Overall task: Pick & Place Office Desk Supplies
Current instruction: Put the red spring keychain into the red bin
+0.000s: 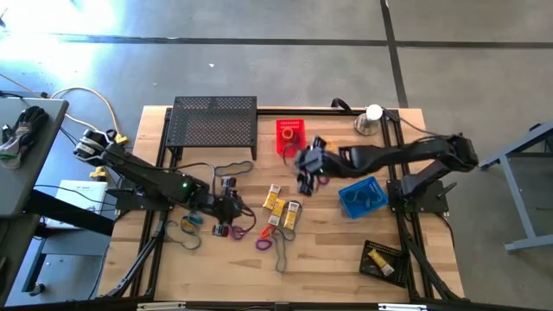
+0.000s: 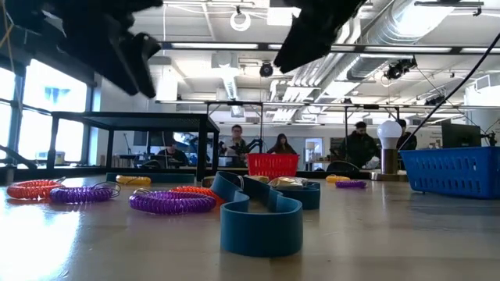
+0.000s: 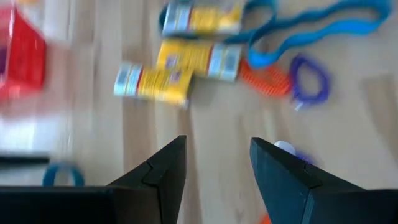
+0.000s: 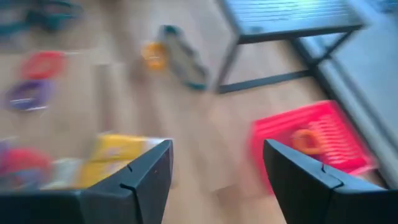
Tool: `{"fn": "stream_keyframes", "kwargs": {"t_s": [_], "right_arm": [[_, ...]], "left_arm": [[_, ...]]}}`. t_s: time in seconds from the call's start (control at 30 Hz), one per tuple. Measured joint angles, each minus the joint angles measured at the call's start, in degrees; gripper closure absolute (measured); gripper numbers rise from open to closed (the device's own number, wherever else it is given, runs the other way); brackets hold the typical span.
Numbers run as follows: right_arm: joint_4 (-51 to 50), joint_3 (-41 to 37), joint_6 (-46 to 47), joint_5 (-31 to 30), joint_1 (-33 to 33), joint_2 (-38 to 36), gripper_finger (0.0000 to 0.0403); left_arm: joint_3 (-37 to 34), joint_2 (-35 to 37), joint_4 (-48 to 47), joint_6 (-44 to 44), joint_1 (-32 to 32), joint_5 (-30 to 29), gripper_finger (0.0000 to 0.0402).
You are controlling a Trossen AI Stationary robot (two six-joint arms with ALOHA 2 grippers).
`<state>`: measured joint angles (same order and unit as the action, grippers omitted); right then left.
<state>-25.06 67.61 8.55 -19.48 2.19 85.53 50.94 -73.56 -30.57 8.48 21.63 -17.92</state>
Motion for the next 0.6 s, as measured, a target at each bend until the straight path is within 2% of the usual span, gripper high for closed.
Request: {"fn": "stream_keyframes", "kwargs": {"t_s": [0.13,0.2,0.37,0.47,0.6], "right_arm": [[-4.11,0.0,5.81,3.69,5.26,-0.79,0.0166],[-5.75,-0.07,8.98,3.54,7.53,-0.69,0.0166],[-6.65,-0.06,15.12,-1.82,13.04,0.55,0.0167],[-7.19,-0.09,15.82,-5.25,15.68,0.96,0.0167],[-7.78,-0.15,15.67,-7.76,18.25,1.88,0.0167]], "left_arm": [[-0.02,-0.63,-5.29,6.24,-2.2,-0.01,0.0232],[-0.09,-1.02,-7.66,8.86,-3.22,0.07,0.0232],[-0.09,-1.79,-14.27,14.57,-5.37,4.49,0.0232],[-0.17,-1.92,-18.24,17.93,-6.17,7.31,0.0232],[-0.15,-1.93,-18.7,23.07,-6.08,10.97,0.0232]]}}
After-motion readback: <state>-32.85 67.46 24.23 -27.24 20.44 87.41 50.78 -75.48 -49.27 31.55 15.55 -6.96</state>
